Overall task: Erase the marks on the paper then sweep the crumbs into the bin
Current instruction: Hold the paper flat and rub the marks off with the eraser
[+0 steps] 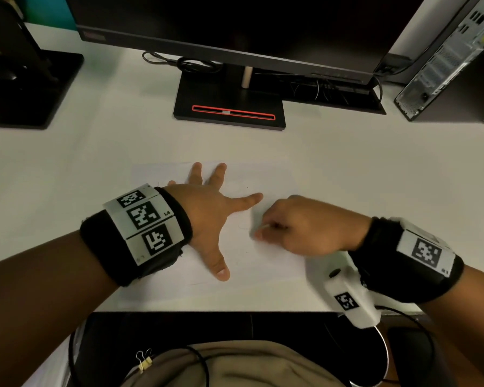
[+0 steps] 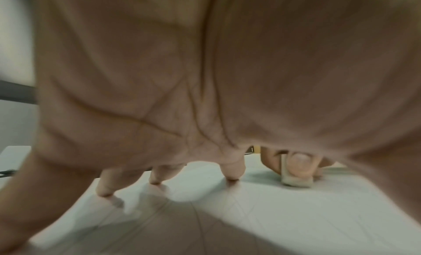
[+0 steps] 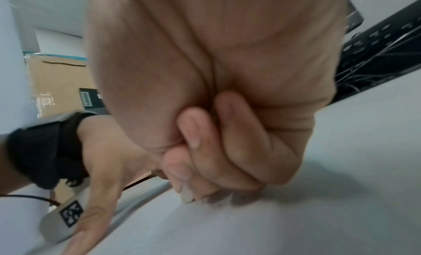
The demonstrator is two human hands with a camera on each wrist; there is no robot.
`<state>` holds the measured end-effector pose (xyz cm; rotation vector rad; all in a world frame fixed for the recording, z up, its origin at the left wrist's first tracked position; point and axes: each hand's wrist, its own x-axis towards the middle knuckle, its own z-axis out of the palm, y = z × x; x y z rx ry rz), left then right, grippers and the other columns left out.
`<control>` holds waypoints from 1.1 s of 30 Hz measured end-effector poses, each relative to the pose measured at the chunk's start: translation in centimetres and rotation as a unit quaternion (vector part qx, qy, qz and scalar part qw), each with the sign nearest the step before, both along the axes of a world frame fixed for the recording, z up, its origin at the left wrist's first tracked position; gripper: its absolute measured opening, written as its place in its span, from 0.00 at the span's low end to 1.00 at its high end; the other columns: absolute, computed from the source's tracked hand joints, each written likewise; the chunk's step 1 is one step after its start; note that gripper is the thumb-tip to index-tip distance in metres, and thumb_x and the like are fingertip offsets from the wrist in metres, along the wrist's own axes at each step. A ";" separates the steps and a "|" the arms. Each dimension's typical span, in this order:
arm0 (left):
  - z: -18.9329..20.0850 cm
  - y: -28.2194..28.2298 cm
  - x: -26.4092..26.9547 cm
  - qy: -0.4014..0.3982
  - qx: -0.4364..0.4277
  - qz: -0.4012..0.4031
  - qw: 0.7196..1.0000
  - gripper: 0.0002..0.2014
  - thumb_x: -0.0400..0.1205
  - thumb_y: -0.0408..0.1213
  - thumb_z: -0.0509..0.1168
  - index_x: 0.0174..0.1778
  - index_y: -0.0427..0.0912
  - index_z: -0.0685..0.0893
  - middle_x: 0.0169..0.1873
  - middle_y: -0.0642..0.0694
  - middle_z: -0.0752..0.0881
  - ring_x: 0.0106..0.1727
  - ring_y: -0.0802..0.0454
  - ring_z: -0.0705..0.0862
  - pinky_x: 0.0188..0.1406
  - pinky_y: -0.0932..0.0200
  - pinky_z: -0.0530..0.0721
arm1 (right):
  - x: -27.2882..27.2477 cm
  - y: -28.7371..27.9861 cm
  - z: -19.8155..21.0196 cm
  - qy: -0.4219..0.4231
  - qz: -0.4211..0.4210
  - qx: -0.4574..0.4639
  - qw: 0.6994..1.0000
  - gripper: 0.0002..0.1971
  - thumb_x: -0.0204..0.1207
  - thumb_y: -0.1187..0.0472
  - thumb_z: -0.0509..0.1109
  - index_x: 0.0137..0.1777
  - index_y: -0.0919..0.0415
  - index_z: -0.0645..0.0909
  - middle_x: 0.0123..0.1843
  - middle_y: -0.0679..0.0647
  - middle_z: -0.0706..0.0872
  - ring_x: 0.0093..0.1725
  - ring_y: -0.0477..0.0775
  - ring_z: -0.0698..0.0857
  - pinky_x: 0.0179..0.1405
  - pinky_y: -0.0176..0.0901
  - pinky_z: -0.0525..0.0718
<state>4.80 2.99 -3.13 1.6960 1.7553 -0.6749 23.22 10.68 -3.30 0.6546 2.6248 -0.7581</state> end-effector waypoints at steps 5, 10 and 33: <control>0.0 0.0 0.0 0.000 0.001 0.000 1.000 0.72 0.54 0.71 0.82 0.73 0.84 0.24 0.80 0.44 0.17 0.82 0.27 0.23 0.79 0.18 0.52 | 0.0 -2.4 -0.5 0.014 0.042 -0.022 0.999 0.24 0.89 0.48 0.60 0.35 0.65 0.77 0.25 0.53 0.78 0.27 0.49 0.75 0.32 0.38 0.74; 0.1 0.0 0.1 -0.001 0.000 0.004 1.000 0.72 0.54 0.71 0.82 0.73 0.84 0.24 0.80 0.44 0.17 0.82 0.27 0.23 0.79 0.18 0.50 | 0.1 0.2 -0.1 0.014 -0.011 0.018 1.000 0.25 0.88 0.49 0.61 0.32 0.63 0.74 0.26 0.52 0.76 0.26 0.48 0.73 0.32 0.40 0.71; -0.1 0.1 0.1 0.004 0.001 0.003 1.000 0.72 0.54 0.72 0.81 0.73 0.84 0.24 0.81 0.44 0.18 0.82 0.27 0.23 0.79 0.17 0.52 | 1.8 -2.8 -0.4 0.024 0.046 -0.027 0.998 0.24 0.88 0.50 0.62 0.32 0.62 0.73 0.24 0.51 0.74 0.26 0.47 0.74 0.31 0.32 0.70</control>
